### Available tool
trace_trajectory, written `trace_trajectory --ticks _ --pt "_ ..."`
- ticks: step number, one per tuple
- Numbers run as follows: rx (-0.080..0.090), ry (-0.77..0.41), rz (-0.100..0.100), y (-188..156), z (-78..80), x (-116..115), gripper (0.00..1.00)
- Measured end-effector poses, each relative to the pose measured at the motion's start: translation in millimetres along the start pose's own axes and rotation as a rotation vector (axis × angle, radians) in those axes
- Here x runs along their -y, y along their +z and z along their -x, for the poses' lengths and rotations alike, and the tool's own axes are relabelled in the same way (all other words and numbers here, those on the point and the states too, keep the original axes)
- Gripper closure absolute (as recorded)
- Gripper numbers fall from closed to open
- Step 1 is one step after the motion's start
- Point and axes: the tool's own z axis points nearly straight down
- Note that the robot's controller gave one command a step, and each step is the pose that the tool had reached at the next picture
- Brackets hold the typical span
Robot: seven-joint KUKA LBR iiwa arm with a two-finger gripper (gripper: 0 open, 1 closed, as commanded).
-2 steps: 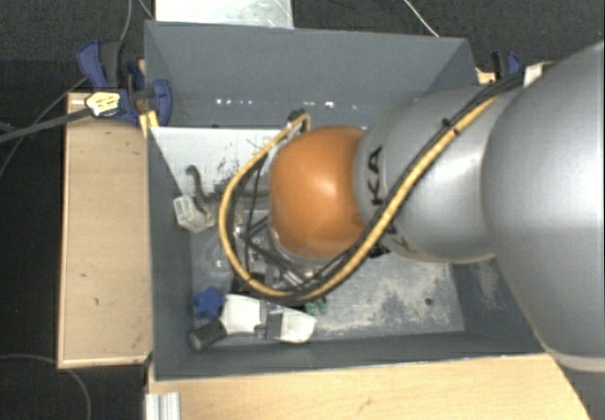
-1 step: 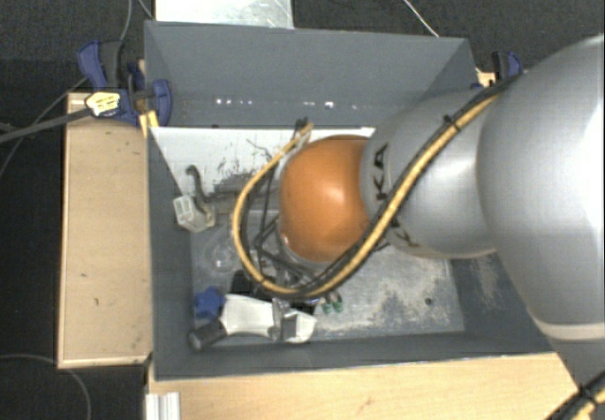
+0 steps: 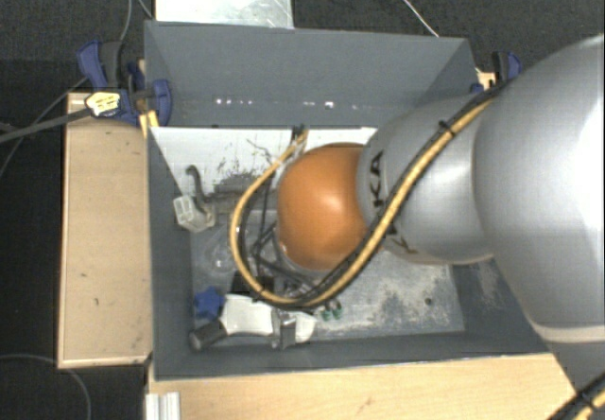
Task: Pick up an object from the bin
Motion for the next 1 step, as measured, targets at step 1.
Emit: trace_trajectory --ticks 1 --pt "0.003 0.106 0.001 25.9 21.4 -22.8 0.00"
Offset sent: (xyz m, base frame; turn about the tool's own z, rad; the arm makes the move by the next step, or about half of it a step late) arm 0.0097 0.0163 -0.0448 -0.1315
